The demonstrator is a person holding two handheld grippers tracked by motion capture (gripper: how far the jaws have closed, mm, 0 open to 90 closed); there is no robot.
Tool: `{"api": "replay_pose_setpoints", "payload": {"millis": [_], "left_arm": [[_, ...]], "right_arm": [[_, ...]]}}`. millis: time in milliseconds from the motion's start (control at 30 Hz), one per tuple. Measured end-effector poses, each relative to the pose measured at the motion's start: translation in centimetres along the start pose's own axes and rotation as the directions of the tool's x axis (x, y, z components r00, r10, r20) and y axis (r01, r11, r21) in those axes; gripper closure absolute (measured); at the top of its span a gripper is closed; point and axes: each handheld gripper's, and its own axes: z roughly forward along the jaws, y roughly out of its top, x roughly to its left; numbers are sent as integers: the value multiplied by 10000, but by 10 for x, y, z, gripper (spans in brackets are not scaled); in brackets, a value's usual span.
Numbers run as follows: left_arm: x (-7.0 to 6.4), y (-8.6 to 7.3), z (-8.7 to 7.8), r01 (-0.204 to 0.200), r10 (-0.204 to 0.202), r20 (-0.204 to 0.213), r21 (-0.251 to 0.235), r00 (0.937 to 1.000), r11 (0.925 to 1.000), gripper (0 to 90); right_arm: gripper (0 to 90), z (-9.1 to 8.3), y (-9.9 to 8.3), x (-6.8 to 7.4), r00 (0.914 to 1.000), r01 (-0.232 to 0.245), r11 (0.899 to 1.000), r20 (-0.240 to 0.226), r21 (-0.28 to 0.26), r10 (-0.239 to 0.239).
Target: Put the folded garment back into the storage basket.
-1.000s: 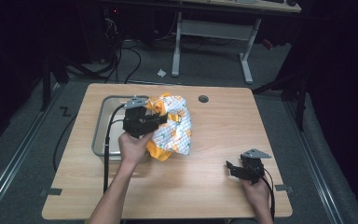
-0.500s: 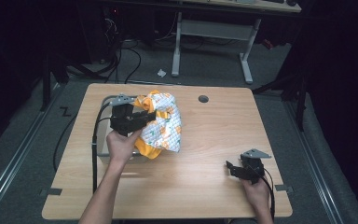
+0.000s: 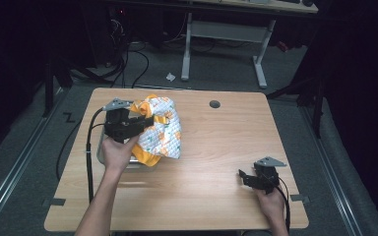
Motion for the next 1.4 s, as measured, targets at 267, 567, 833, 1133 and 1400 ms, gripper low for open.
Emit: {"api": "replay_pose_setpoints", "payload": {"millis": [267,567,833,1133,1400], "left_arm": [[11,-2,-5,170,-170,-136,-7,9998,9999,758],[21,-6,-9,251,-248,-352,66,9991,9997,758],[31,-7,-6,332,-309,-631,351,9975,9988,756],[46,-13,1,400,-304,-1102,858,9934,9955,756],[61,-21,10,549,-322,-1542,1454,9875,9879,754]], "right_arm": [[291,0,0,0,10000,12,10000,-5,-2,-12],[289,0,0,0,10000,1,10000,13,2,-1],[287,0,0,0,10000,-20,10000,15,17,20],[286,0,0,0,10000,-22,10000,18,18,22],[286,0,0,0,10000,-12,10000,19,6,12]]}}
